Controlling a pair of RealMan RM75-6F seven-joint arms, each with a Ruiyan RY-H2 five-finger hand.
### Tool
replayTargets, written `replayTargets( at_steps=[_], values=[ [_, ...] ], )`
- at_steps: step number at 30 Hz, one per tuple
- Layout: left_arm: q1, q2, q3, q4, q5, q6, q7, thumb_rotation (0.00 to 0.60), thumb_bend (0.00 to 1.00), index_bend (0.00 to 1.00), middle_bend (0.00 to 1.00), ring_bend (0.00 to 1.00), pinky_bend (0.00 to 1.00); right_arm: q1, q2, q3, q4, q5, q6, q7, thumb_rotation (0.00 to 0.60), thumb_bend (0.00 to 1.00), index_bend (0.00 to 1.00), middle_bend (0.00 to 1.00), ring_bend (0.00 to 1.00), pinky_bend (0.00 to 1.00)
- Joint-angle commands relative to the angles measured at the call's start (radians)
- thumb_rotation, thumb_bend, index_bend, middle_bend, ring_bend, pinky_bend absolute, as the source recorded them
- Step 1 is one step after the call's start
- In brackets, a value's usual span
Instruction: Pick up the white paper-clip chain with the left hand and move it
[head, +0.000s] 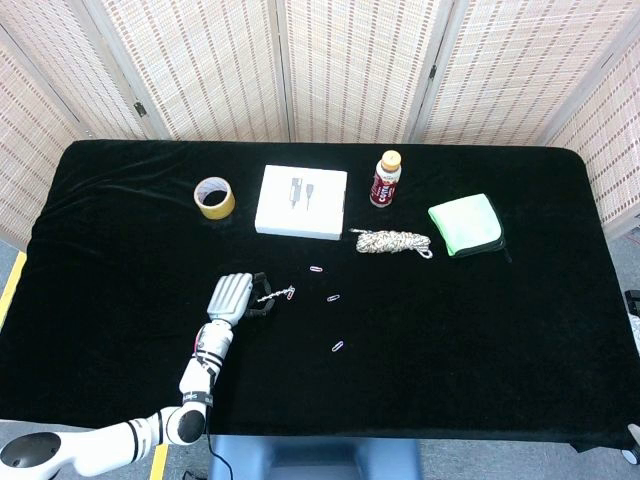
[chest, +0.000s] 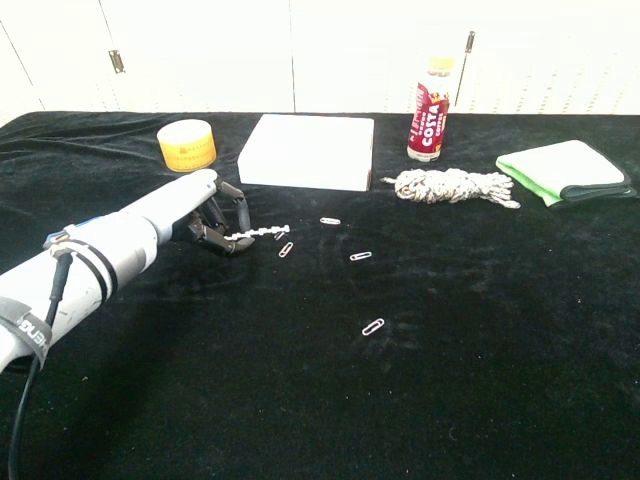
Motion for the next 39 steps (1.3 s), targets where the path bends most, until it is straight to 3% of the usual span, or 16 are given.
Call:
replayTargets(
  at_steps=[1, 9, 21, 39],
  values=[
    [-0.012, 0.003, 0.0, 0.017, -0.004, -0.02, -0.016, 0.6, 0.53, 0.85, 1.0, 1.0, 1.0, 0.007, 0.008, 0.001, -0.017, 0.007, -0.019, -0.013, 0.6, 0.01, 0.0, 0.0, 0.0, 0.0],
    [-0.026, -0.016, 0.02, 0.023, -0.002, -0.028, -0.024, 0.6, 0.53, 0.85, 1.0, 1.0, 1.0, 0.002, 0.015, 0.005, -0.016, 0.017, -0.018, 0.006, 0.6, 0.01, 0.0, 0.0, 0.0, 0.0],
    [-0.067, -0.055, 0.01, 0.106, -0.02, -0.059, -0.039, 0.6, 0.53, 0.85, 1.0, 1.0, 1.0, -0.016, 0.008, 0.009, 0.007, 0.032, -0.008, 0.038, 0.6, 0.01, 0.0, 0.0, 0.0, 0.0],
    [-0.064, -0.049, 0.022, 0.105, -0.03, -0.043, -0.035, 0.6, 0.53, 0.85, 1.0, 1.0, 1.0, -0.025, 0.004, 0.008, 0.003, 0.019, -0.001, 0.021, 0.6, 0.01, 0.0, 0.0, 0.0, 0.0]
  ],
)
